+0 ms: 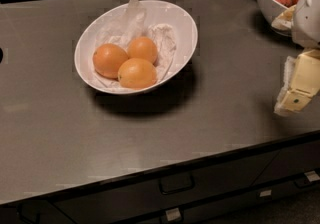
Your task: Pick orange from white bowl
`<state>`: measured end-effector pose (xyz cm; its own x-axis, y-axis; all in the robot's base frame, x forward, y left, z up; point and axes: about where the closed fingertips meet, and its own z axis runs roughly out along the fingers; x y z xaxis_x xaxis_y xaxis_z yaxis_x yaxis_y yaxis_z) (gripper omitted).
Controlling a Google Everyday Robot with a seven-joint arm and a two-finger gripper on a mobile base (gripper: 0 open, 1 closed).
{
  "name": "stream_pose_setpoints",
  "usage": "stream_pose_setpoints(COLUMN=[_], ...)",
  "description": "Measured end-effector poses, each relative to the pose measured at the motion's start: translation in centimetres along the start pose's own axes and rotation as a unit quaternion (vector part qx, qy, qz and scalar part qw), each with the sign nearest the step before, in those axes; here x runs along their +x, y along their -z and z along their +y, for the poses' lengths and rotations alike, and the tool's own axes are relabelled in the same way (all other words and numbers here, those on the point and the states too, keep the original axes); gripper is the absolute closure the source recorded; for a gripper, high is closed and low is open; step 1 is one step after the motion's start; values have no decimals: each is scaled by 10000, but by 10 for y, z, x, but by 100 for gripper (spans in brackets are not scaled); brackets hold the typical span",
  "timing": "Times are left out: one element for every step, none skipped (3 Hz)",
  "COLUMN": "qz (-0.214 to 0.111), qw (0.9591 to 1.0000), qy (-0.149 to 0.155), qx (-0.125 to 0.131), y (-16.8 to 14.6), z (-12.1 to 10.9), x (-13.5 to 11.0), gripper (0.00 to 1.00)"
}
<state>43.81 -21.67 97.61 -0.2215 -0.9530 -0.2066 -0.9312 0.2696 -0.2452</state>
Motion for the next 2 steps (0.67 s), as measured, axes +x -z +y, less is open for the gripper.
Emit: stream_pose_setpoints(qz=[-1,-127], qw=[10000,9994], qy=[3,308], qx=[0,-54], y=[0,-8], z=[0,-8], x=[0,-23], gripper=[0,0])
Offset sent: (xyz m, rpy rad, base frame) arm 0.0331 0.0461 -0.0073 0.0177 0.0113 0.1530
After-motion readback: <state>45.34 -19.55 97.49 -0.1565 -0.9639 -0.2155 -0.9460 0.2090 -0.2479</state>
